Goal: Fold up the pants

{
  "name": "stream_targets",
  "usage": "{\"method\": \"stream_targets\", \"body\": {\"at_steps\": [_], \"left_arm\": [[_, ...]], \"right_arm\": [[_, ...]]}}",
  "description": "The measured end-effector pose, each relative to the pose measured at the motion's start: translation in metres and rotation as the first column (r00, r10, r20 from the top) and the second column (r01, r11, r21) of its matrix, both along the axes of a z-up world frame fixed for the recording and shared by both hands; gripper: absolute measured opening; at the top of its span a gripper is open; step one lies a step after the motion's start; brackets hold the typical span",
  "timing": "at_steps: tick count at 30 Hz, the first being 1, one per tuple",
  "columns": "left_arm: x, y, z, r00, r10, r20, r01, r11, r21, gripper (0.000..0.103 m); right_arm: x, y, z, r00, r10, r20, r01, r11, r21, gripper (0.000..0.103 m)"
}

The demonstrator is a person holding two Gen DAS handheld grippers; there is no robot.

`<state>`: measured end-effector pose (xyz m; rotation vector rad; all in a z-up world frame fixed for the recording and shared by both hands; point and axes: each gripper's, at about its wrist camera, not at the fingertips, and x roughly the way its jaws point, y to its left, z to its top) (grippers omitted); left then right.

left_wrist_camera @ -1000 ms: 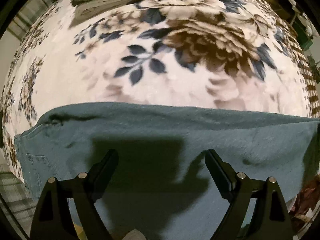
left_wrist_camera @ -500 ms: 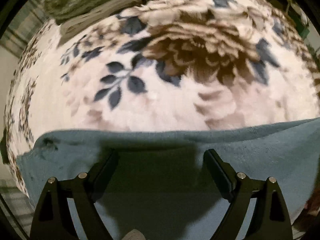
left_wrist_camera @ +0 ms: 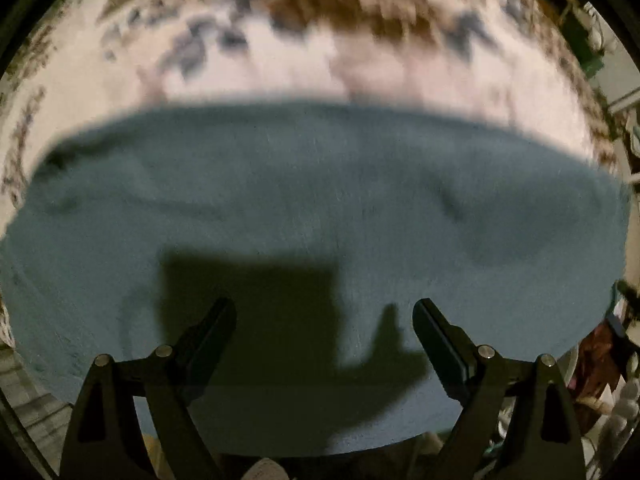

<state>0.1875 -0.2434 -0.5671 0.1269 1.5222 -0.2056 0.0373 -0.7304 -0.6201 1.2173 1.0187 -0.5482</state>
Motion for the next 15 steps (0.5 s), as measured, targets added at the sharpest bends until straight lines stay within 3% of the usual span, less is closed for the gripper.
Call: {"method": "stream_targets", "body": {"at_steps": [2,6,11,12,13,15], "left_arm": [[-0.004,0.0,-0.016,1.0,0.002,-0.018,-0.001,1.0,0.022,0.091],[0.0,0.001,-0.024,1.0,0.013,0.012,-0.013,1.0,0.003,0.103],[0.01,0.007,-0.025,0.996,0.046,0.074,-0.046,0.999,-0.001,0.103],[0.01,0.008,-0.025,0.995,0.06,0.08,-0.06,0.998,-0.001,0.103],[0.01,0.006,-0.024,0.995,0.059,0.075,-0.059,0.998,0.003,0.103],[0.013,0.005,-0.02,0.998,0.049,0.049,-0.049,0.999,0.005,0.103]], "right_arm": [[-0.009,0.004,-0.013,0.995,-0.055,0.088,0.055,0.999,0.003,0.053],[-0.013,0.003,-0.018,0.954,-0.091,0.285,0.1,0.995,-0.016,0.052],[-0.001,-0.002,-0.03,0.941,-0.07,0.331,0.081,0.996,-0.02,0.05],[0.005,-0.001,-0.027,0.944,-0.052,0.325,0.066,0.997,-0.03,0.043],[0.009,0.001,-0.024,0.949,-0.027,0.316,0.043,0.998,-0.043,0.022],[0.017,0.008,-0.013,0.959,0.0,0.285,0.024,0.996,-0.083,0.017]]}}
